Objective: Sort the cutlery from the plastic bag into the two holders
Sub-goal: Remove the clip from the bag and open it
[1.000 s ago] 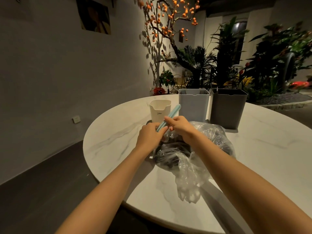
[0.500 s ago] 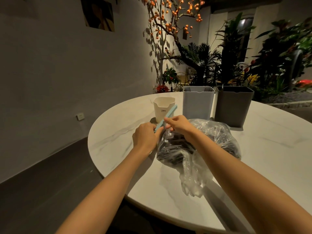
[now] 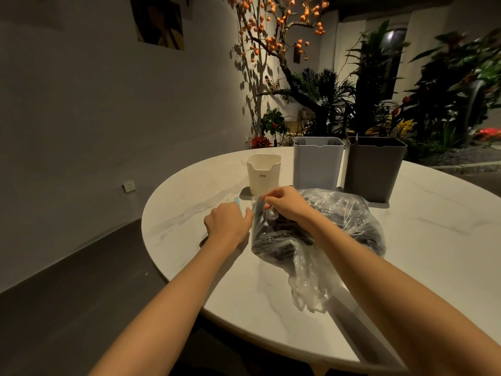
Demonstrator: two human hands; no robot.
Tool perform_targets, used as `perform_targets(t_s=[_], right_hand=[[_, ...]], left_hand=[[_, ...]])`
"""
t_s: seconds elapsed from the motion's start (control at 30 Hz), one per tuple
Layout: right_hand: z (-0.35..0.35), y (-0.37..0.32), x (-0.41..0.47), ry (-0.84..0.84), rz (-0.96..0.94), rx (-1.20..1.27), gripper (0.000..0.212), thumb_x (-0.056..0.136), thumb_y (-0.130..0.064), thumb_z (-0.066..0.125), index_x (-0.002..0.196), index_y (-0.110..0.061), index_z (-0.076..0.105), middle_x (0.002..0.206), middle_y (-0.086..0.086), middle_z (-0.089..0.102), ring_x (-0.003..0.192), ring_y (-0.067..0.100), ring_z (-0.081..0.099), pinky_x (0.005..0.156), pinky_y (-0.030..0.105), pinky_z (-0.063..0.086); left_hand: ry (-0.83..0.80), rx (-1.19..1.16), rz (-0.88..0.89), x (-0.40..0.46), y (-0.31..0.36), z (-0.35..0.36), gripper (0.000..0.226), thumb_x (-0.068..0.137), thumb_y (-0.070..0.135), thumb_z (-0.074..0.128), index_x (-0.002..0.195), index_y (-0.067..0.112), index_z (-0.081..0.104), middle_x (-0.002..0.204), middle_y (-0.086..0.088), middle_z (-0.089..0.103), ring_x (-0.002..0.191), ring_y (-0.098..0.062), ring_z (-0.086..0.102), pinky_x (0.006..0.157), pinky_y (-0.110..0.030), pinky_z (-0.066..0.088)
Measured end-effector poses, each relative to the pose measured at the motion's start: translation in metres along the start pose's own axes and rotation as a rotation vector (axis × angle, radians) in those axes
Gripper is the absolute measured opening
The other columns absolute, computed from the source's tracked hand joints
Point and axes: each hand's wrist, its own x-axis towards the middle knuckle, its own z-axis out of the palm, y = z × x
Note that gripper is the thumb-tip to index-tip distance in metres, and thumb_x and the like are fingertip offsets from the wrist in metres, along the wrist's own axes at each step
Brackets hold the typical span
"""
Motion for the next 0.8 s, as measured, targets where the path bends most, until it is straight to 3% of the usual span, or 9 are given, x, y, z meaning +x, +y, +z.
perform_targets(t_s=[0.1, 0.23, 0.33, 0.4, 0.47, 0.57, 0.7, 0.8], right_hand=[[-0.004, 0.000, -0.004, 0.022, -0.024, 0.028, 0.020, 0.094, -0.008, 0.054, 0.108, -0.004, 0.067, 0.089, 0.006, 0.066, 0.066, 0.008, 0.057, 0.059, 0.017, 0.045], [-0.013, 0.004, -0.016, 0.049, -0.096, 0.025, 0.012, 0.090, -0.007, 0.060, 0.099, -0.010, 0.067, 0.096, 0.007, 0.068, 0.086, 0.016, 0.064, 0.071, 0.019, 0.052], [-0.022, 0.007, -0.027, 0.132, -0.142, -0.004, 0.013, 0.090, -0.008, 0.061, 0.100, -0.007, 0.068, 0.098, 0.007, 0.068, 0.089, 0.015, 0.063, 0.076, 0.022, 0.051], [-0.031, 0.007, -0.037, 0.199, -0.179, -0.015, 0.011, 0.091, -0.010, 0.059, 0.097, -0.009, 0.068, 0.092, 0.004, 0.068, 0.083, 0.013, 0.063, 0.076, 0.023, 0.051], [-0.040, 0.009, -0.050, 0.229, -0.235, -0.034, 0.009, 0.092, -0.013, 0.059, 0.094, -0.010, 0.067, 0.085, 0.000, 0.066, 0.073, 0.008, 0.062, 0.069, 0.020, 0.049], [-0.050, 0.017, -0.074, 0.189, -0.287, -0.030, 0.013, 0.094, -0.019, 0.059, 0.092, -0.009, 0.068, 0.081, 0.002, 0.068, 0.073, 0.013, 0.064, 0.069, 0.025, 0.053], [-0.058, 0.036, -0.096, 0.109, -0.324, -0.139, 0.011, 0.093, -0.022, 0.061, 0.090, -0.013, 0.067, 0.080, -0.001, 0.066, 0.076, 0.015, 0.063, 0.073, 0.028, 0.055], [-0.059, 0.050, -0.100, 0.127, -0.354, -0.229, 0.014, 0.091, -0.027, 0.064, 0.093, -0.014, 0.069, 0.084, 0.000, 0.067, 0.079, 0.016, 0.063, 0.074, 0.031, 0.056]], left_hand=[[0.083, -0.189, 0.069, -0.002, 0.008, -0.008, 0.036, 0.097, 0.038, 0.041, 0.079, 0.013, 0.060, 0.083, -0.004, 0.064, 0.080, -0.028, 0.060, 0.065, -0.031, 0.043], [0.033, -0.511, 0.214, -0.011, 0.025, -0.013, 0.027, 0.099, 0.031, 0.046, 0.082, 0.017, 0.060, 0.086, -0.001, 0.065, 0.068, -0.013, 0.053, 0.054, -0.019, 0.033], [-0.012, -0.629, 0.241, -0.019, 0.034, -0.011, 0.024, 0.100, 0.032, 0.047, 0.086, 0.019, 0.062, 0.094, -0.002, 0.068, 0.077, -0.014, 0.059, 0.071, -0.025, 0.051], [-0.022, -0.696, 0.294, -0.028, 0.040, -0.012, 0.021, 0.098, 0.030, 0.051, 0.086, 0.018, 0.062, 0.092, -0.002, 0.067, 0.080, -0.014, 0.060, 0.082, -0.032, 0.055], [-0.026, -0.733, 0.410, -0.039, 0.044, -0.017, 0.014, 0.095, 0.027, 0.056, 0.087, 0.018, 0.063, 0.092, 0.000, 0.065, 0.082, -0.012, 0.058, 0.084, -0.030, 0.054], [-0.082, -0.732, 0.599, -0.051, 0.046, -0.016, 0.010, 0.089, 0.029, 0.065, 0.091, 0.019, 0.066, 0.097, 0.007, 0.058, 0.091, -0.011, 0.055, 0.087, -0.025, 0.049], [-0.151, -0.579, 0.730, -0.058, 0.044, -0.002, 0.023, 0.079, 0.048, 0.061, 0.097, 0.033, 0.062, 0.104, 0.013, 0.052, 0.103, -0.010, 0.044, 0.100, -0.039, 0.039], [-0.131, -0.572, 0.728, -0.057, 0.043, 0.004, 0.031, 0.078, 0.045, 0.065, 0.102, 0.024, 0.067, 0.105, 0.007, 0.055, 0.102, -0.012, 0.045, 0.099, -0.043, 0.040]])
